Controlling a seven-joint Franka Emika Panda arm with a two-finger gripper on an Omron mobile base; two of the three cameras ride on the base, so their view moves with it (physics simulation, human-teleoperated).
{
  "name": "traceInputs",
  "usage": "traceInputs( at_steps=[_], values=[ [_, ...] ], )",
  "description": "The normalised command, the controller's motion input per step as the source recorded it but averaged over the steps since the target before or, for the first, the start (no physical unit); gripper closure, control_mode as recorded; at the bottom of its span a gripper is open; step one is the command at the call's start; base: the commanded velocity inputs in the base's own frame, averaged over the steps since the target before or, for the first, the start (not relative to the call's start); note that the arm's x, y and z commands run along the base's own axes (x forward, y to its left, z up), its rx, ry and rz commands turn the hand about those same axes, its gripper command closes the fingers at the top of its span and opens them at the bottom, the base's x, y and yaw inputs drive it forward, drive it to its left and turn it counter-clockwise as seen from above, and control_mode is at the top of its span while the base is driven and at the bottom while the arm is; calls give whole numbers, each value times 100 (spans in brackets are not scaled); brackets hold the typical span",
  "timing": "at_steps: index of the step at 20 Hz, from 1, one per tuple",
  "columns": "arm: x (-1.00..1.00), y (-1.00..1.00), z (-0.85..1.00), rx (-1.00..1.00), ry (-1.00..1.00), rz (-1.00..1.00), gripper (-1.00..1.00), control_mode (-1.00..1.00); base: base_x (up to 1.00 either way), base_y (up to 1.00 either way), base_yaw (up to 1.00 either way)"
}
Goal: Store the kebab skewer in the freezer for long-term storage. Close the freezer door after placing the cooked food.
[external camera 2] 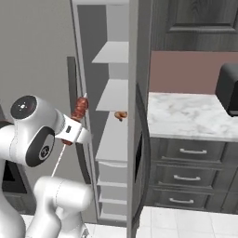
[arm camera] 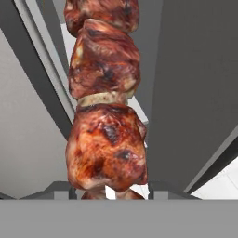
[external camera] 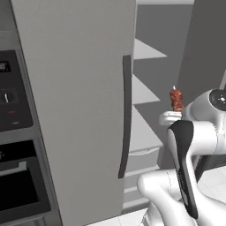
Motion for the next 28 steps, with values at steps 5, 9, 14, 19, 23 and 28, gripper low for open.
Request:
traceInputs(
  at_steps=[5, 9, 14, 19, 23, 28],
  values=[
    [0, 0, 0, 0, 0, 0, 100, 100, 4, -10, 0],
    [0, 0, 0, 0, 0, 0, 100, 100, 36, 0, 0],
    [0, 0, 0, 0, 0, 0, 100, 100, 43, -8, 0],
    [0, 0, 0, 0, 0, 0, 100, 100, 36, -13, 2],
    [0, 0, 0, 0, 0, 0, 100, 100, 49, 0, 0],
    [0, 0, 0, 0, 0, 0, 100, 100, 55, 12, -8]
  ],
)
